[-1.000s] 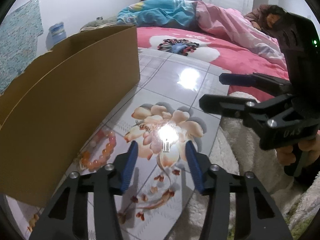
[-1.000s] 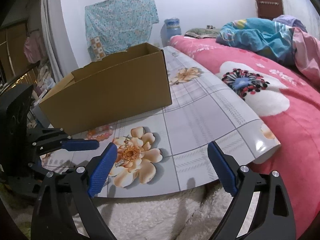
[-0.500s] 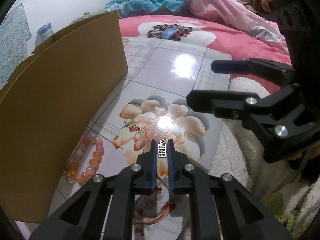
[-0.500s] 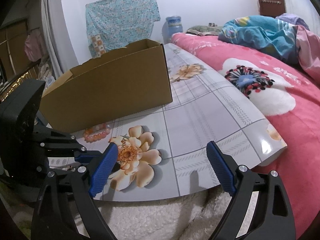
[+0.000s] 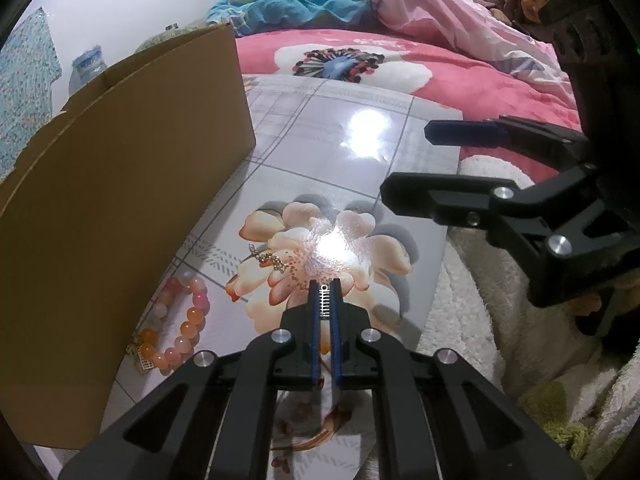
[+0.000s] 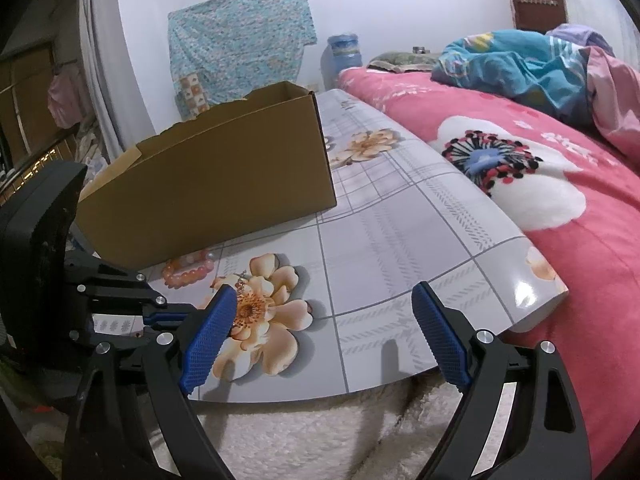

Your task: Organize jewelry

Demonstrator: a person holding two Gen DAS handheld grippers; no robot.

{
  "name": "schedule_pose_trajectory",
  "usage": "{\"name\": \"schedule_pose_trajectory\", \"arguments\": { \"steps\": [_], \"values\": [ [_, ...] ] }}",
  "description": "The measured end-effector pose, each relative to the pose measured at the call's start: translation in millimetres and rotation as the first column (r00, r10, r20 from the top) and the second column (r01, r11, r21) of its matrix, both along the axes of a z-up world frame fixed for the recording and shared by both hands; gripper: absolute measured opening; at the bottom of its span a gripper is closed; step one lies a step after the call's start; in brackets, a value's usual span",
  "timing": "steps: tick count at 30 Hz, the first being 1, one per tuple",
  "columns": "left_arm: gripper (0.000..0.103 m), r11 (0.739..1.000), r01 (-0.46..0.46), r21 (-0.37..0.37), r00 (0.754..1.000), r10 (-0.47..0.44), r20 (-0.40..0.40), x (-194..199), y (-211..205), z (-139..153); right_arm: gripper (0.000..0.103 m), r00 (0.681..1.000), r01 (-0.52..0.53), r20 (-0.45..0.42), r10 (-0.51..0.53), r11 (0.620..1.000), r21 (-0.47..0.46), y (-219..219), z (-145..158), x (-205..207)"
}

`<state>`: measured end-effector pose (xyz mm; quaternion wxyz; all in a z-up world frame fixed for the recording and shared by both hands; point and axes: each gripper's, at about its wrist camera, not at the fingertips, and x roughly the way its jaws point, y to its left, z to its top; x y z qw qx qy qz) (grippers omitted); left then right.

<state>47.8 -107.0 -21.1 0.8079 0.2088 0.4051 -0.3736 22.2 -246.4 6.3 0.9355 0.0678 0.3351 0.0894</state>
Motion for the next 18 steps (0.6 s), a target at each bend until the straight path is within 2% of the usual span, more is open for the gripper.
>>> {"name": "schedule_pose_trajectory", "arguments": {
  "steps": [4, 6, 13, 18],
  "values": [
    [0.004, 1.0, -0.016, -0.019, 1.0, 0.016, 0.011, 1, 8, 6, 0.081, 1.0, -0.012, 0.004, 0.012, 1.0, 0.002, 2, 2, 2],
    [0.004, 0.999, -0.034, -0.024, 0.999, 0.035, 0.019, 2, 14, 9, 0.075, 1.0, -0.028, 0.001, 0.028, 1.0, 0.0, 5, 3, 4],
    [0.004, 0.992, -0.11, -0.066, 0.993, 0.113, 0.041, 8, 41, 18, 0.04, 0.987, -0.15, -0.055, 0.15, 0.989, 0.01, 29, -5, 31],
    [0.004, 0.987, -0.133, -0.088, 0.99, 0.137, 0.041, 9, 52, 20, 0.025, 0.97, -0.226, -0.091, 0.224, 0.974, -0.019, 52, -15, 45]
  ]
}}
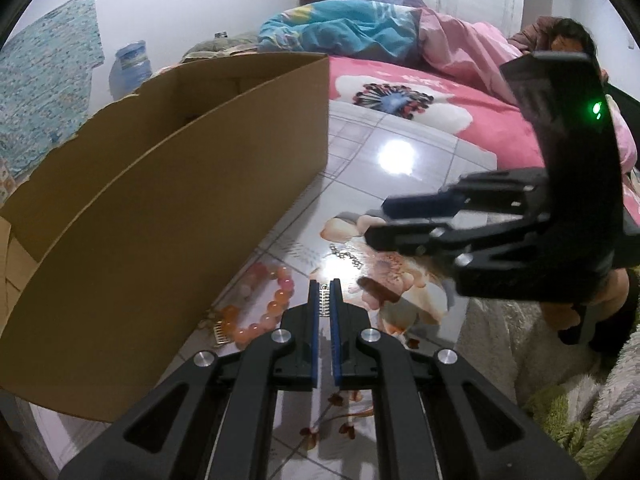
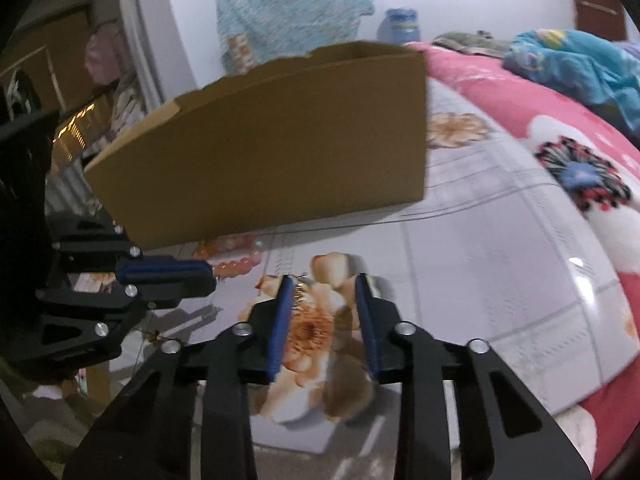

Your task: Organize jewelry

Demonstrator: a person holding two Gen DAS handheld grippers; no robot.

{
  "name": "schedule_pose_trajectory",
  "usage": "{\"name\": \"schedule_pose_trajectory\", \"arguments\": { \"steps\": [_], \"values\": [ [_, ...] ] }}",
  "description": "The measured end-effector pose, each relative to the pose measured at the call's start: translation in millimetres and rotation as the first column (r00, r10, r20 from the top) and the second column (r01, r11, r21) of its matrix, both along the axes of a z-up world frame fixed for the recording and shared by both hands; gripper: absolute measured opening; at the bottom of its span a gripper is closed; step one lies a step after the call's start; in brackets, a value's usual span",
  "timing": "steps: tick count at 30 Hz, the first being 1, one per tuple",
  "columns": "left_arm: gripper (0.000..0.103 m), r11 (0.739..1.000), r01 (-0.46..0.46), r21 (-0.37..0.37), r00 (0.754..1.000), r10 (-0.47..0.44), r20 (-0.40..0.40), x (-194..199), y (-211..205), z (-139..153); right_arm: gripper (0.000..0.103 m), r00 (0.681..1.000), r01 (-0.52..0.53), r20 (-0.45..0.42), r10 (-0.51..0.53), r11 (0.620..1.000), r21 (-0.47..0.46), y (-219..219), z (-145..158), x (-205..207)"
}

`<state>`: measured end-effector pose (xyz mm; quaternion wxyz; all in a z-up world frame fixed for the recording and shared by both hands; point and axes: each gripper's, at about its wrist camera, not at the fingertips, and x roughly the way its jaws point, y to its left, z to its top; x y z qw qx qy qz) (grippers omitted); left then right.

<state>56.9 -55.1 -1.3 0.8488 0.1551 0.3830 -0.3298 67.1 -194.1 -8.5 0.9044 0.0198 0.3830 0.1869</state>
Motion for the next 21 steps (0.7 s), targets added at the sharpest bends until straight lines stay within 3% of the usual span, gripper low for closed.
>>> {"name": "schedule_pose_trajectory", "arguments": {
  "steps": [13, 21],
  "values": [
    [0.004, 1.0, -0.005, -0.028, 1.0, 0.004, -0.008, 5, 8, -2, 0.003, 0.997, -0.062, 0.026, 0.067, 0.985, -0.16, 37, -10, 7],
    [0.004, 0.999, -0.001, -0.032, 1.0, 0.0, -0.006, 4, 8, -2, 0.0, 0.999, -0.041, 0.011, 0.042, 0.996, -0.078, 24, -6, 4]
  ]
}}
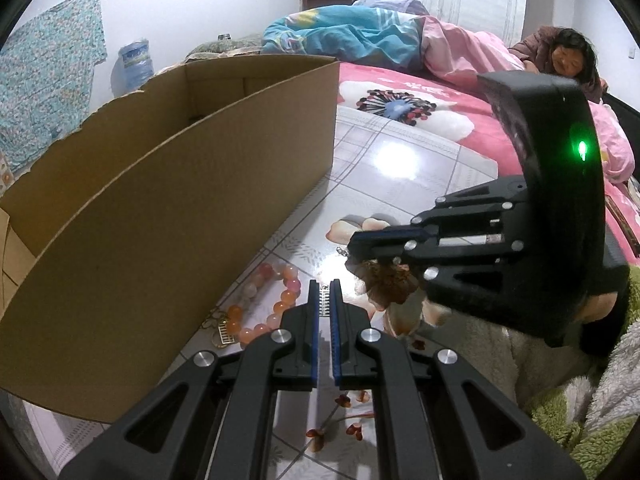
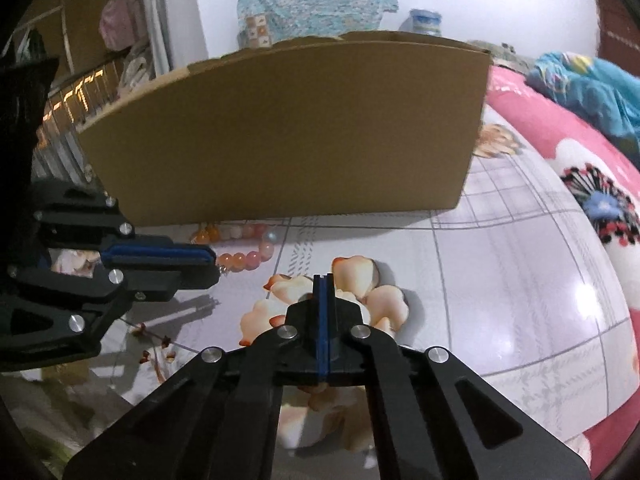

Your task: Organize jewelry

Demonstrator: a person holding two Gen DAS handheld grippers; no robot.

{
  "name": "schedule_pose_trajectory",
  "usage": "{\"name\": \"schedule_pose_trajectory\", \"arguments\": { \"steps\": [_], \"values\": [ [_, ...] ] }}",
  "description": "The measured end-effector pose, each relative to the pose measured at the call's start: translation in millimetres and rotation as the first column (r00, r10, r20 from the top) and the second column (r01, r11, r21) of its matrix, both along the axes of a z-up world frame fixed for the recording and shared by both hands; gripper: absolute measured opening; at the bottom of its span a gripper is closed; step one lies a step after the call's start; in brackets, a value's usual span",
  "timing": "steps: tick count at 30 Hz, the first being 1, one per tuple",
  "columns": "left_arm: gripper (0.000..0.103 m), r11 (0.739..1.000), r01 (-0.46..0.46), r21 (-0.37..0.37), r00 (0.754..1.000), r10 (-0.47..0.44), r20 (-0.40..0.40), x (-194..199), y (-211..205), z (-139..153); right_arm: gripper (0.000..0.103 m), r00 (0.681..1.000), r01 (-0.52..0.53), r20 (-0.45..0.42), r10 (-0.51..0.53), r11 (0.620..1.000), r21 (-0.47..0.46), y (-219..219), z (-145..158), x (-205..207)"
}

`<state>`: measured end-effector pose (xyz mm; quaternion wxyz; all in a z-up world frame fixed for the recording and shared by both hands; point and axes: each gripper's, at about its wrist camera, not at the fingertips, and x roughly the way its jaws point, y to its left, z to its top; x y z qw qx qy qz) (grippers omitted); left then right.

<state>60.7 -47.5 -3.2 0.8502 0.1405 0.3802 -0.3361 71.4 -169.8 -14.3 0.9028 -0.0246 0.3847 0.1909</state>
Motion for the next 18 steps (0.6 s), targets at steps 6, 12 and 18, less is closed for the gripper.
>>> {"name": "schedule_pose_trajectory", "arguments": {
  "steps": [6, 12, 18],
  "values": [
    [0.004, 1.0, -0.002, -0.008, 1.0, 0.002, 0.013, -3, 3, 4, 0.0, 0.998, 0.056, 0.012, -0.058, 0.993, 0.108, -27, 19, -13],
    [0.004, 1.0, 0.001, -0.012, 1.0, -0.001, 0.024, -8, 4, 7, 0.0, 0.997, 0.063, 0.038, -0.069, 0.988, 0.138, -35, 34, -24],
    [0.004, 1.0, 0.004, -0.019, 1.0, -0.004, 0.027, -11, 7, 8, 0.037, 1.0, 0.011, 0.007, -0.011, 0.999, 0.034, -12, 23, -5]
  ]
}}
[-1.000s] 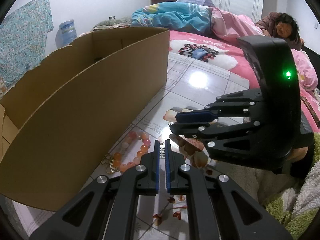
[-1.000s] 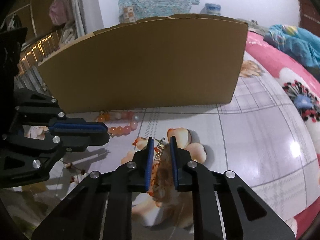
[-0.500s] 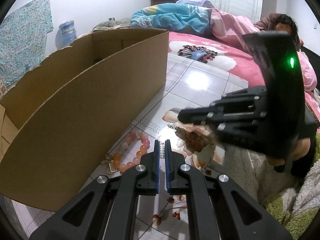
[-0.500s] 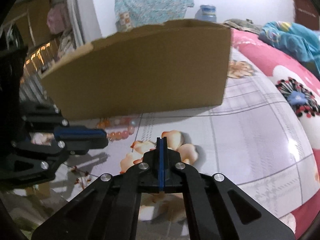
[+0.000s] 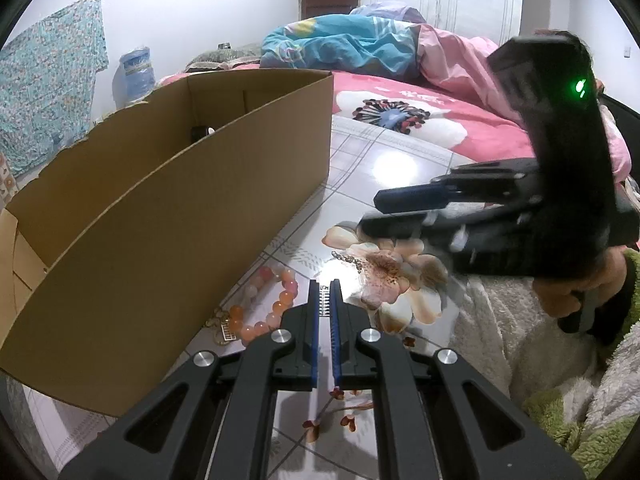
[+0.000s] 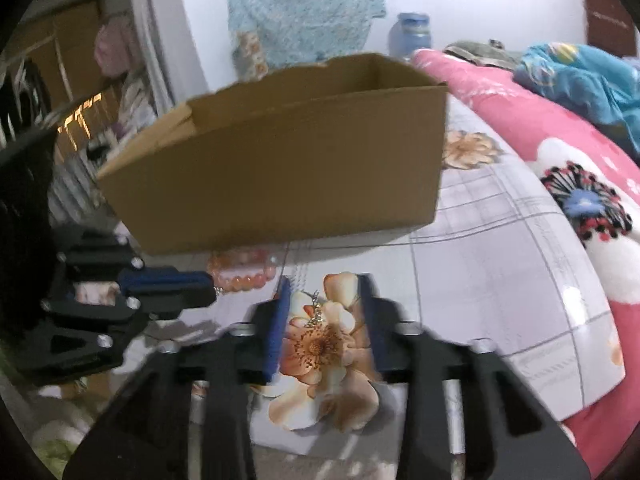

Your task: Organize jewelry

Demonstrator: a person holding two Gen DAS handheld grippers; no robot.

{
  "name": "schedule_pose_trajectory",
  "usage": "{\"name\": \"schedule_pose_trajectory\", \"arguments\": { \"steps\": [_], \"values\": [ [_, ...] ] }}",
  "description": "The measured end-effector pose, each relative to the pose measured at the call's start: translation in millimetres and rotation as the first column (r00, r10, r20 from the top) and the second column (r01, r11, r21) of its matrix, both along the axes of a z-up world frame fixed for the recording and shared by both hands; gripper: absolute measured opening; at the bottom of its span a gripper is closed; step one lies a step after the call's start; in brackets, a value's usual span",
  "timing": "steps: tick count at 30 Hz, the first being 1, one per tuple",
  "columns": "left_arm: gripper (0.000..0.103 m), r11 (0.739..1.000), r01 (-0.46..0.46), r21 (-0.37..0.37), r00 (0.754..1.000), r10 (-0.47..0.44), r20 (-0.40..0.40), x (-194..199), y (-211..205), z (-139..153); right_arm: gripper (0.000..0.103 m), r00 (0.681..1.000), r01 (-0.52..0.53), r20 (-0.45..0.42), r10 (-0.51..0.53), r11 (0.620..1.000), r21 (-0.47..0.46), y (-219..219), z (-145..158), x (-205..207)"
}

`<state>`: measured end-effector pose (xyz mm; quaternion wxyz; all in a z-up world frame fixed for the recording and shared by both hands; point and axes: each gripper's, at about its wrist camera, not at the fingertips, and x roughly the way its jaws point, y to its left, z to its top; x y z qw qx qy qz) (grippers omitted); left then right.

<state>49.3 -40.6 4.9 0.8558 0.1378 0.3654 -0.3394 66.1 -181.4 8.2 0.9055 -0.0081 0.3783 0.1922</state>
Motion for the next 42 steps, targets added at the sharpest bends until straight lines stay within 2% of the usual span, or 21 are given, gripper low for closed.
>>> {"name": "schedule_pose_trajectory", "arguments": {
  "steps": [1, 3, 5, 10, 13, 17, 23, 29, 35, 37, 39, 40, 41, 42],
  "values": [
    [0.004, 1.0, 0.001, 0.001, 1.0, -0.001, 0.0, 0, 1, 0, 0.037, 1.0, -0.015, -0.007, 0.015, 1.0, -0.019, 3, -3, 2],
    [0.004, 1.0, 0.001, 0.002, 1.0, -0.001, -0.002, 0, 2, -1, 0.029, 0.999, -0.032, -0.026, 0.03, 0.998, -0.061, 11, -10, 7],
    [0.004, 1.0, 0.0, 0.0, 1.0, 0.0, -0.004, 1, 3, -2, 0.012, 0.998, -0.054, -0.047, 0.049, 0.994, -0.095, 16, -17, 14],
    [0.004, 1.0, -0.002, -0.003, 1.0, 0.002, -0.012, 3, 3, -5, 0.002, 0.994, -0.103, -0.058, 0.094, 0.98, -0.172, 26, -20, 18],
    [0.004, 1.0, -0.005, -0.013, 1.0, 0.005, -0.017, 5, 4, -6, 0.0, 0.992, -0.112, -0.082, 0.1, 0.982, -0.15, 22, -17, 21],
    [0.004, 1.0, -0.003, -0.023, 1.0, 0.003, -0.017, 6, 6, -7, 0.0, 0.992, -0.078, -0.098, 0.077, 0.997, -0.012, 0, -2, 26],
    [0.004, 0.999, 0.001, -0.032, 1.0, -0.001, -0.004, 2, 8, -3, 0.0, 0.997, -0.044, -0.066, 0.05, 0.995, 0.092, -23, 25, 21],
    [0.004, 0.998, 0.014, -0.066, 0.999, -0.012, 0.035, -7, 13, 15, 0.0, 0.999, -0.029, 0.021, 0.027, 0.991, 0.128, -34, 63, 10],
    [0.004, 0.992, 0.057, -0.112, 0.993, -0.044, 0.109, -16, 15, 50, 0.0, 0.992, -0.029, 0.129, 0.013, 0.992, 0.123, -43, 94, 4],
    [0.004, 0.993, 0.06, -0.106, 0.991, -0.046, 0.128, -19, 14, 54, 0.0, 0.991, -0.029, 0.13, 0.012, 0.991, 0.128, -43, 93, 2],
    [0.004, 0.993, 0.059, -0.101, 0.991, -0.046, 0.126, -22, 16, 54, 0.0, 0.997, -0.041, 0.078, 0.031, 0.99, 0.138, -41, 83, 4],
    [0.004, 0.994, 0.057, -0.098, 0.992, -0.045, 0.116, -21, 14, 51, 0.003, 0.998, -0.038, 0.051, 0.031, 0.991, 0.128, -40, 74, 5],
    [0.004, 0.994, 0.056, -0.095, 0.993, -0.046, 0.108, -22, 14, 49, 0.016, 0.999, -0.044, 0.019, 0.043, 0.993, 0.107, -37, 64, 7],
    [0.004, 0.994, 0.056, -0.091, 0.994, -0.047, 0.101, -23, 13, 47, 0.025, 0.998, -0.062, -0.011, 0.063, 0.994, 0.093, -34, 58, 8]
  ]
}}
